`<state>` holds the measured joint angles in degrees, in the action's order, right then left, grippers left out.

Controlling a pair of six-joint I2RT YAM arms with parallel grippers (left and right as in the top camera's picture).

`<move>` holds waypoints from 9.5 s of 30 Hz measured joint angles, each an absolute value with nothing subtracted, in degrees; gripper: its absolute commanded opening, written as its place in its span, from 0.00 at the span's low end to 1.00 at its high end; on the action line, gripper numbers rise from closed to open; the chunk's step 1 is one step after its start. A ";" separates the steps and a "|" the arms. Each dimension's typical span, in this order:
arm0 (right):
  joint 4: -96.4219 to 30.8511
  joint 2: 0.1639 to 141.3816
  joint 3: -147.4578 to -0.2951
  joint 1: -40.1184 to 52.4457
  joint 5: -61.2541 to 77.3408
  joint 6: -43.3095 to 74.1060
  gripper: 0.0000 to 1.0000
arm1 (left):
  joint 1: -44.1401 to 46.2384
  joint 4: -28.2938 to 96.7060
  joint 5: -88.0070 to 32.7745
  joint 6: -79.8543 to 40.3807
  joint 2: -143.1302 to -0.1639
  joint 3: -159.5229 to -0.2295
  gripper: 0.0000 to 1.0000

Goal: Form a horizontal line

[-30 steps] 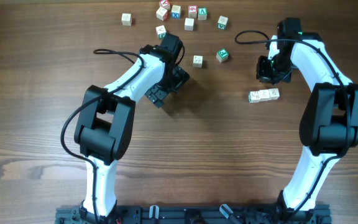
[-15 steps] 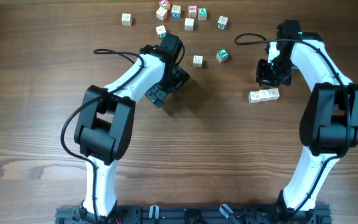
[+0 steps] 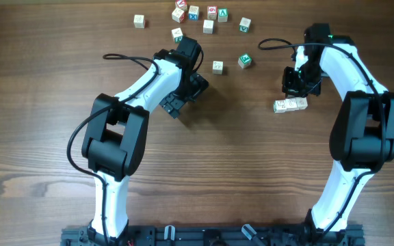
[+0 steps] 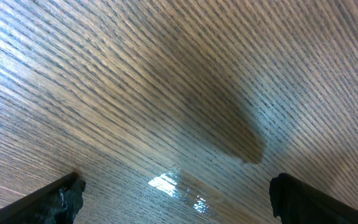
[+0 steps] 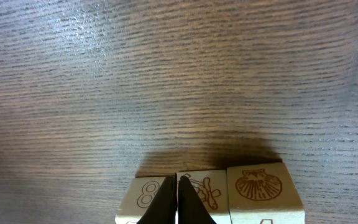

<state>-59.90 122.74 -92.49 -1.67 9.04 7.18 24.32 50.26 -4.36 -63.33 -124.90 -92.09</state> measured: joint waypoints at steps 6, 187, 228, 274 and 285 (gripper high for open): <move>-60.64 122.74 -92.49 -1.67 9.04 7.18 0.04 | 24.32 50.26 -4.36 -63.33 -124.90 -92.09 1.00; -80.36 122.74 -92.25 -8.03 -3.77 17.85 0.05 | 24.43 47.55 -4.16 -63.33 -124.79 -92.09 1.00; -69.38 122.78 -86.37 -8.03 5.08 2.72 0.05 | 24.43 47.13 -4.12 -63.33 -124.79 -92.09 1.00; -60.42 122.78 -86.35 -8.03 -13.02 15.05 0.05 | 24.43 46.81 -4.12 -63.33 -124.79 -92.09 1.00; -56.93 122.48 -86.46 -8.08 -6.24 7.01 0.04 | 24.43 46.81 -4.12 -63.33 -124.79 -92.09 1.00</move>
<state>-56.93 122.48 -86.46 -8.08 -6.24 7.01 24.43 46.81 -4.12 -63.33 -124.79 -92.09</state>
